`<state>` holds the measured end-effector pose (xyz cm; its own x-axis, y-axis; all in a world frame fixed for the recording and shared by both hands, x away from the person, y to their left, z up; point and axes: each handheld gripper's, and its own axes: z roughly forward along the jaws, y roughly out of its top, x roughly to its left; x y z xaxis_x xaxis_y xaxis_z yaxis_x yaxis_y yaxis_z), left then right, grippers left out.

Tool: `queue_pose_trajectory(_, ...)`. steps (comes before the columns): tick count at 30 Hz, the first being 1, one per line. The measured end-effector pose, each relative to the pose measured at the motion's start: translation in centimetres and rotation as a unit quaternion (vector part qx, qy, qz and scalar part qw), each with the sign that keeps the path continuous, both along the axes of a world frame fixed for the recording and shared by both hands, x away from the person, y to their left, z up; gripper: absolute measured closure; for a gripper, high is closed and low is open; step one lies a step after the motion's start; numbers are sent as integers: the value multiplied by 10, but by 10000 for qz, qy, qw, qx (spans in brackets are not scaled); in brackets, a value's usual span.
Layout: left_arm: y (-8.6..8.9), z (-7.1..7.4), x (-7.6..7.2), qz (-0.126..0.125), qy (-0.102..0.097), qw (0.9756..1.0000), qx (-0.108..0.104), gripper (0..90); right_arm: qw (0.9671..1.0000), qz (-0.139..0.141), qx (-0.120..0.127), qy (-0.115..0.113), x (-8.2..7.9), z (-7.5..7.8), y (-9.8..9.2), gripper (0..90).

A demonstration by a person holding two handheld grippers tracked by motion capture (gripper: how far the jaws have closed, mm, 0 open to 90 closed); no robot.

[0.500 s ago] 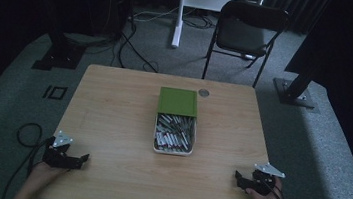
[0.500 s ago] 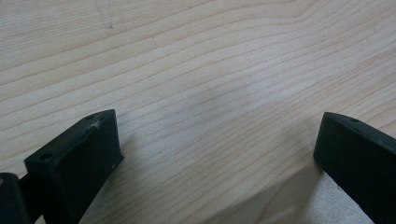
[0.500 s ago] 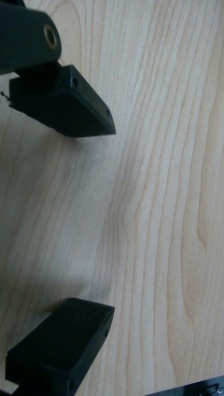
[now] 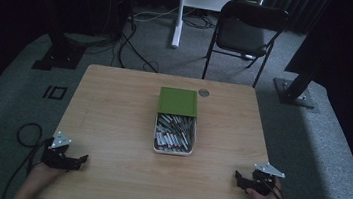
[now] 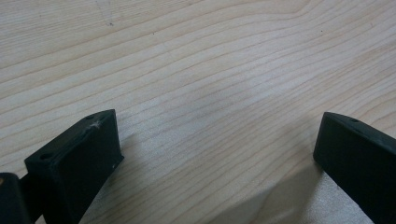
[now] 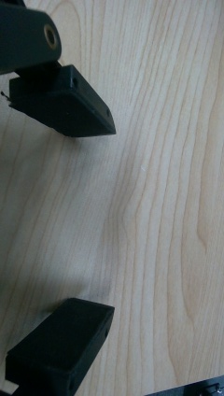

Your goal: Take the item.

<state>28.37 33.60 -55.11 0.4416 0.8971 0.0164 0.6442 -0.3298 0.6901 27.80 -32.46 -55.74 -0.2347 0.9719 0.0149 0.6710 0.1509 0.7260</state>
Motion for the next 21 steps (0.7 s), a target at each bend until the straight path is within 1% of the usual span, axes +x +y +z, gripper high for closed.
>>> queue_pose_trajectory(5,0,0,0,-1,2,10000,0,14,10000,-50,5,-3,1,0,1,117)
queue_pose_trajectory(10,0,0,0,-7,2,10000,1,14,9999,-122,6,-8,4,0,4,119)
queue_pose_trajectory(13,0,0,0,-8,2,10000,0,14,9997,-228,24,-4,10,1,8,133)
queue_pose_trajectory(15,0,0,0,-7,2,10000,1,14,9997,-228,34,-6,11,1,8,133)
queue_pose_trajectory(17,0,0,0,-7,2,10000,0,14,9997,-230,7,-56,15,5,12,133)
queue_pose_trajectory(20,0,0,0,-8,2,10000,1,14,9997,-215,-19,-107,16,9,14,133)
queue_pose_trajectory(21,0,0,0,-7,2,10000,0,14,9997,-196,10,-143,18,12,15,135)
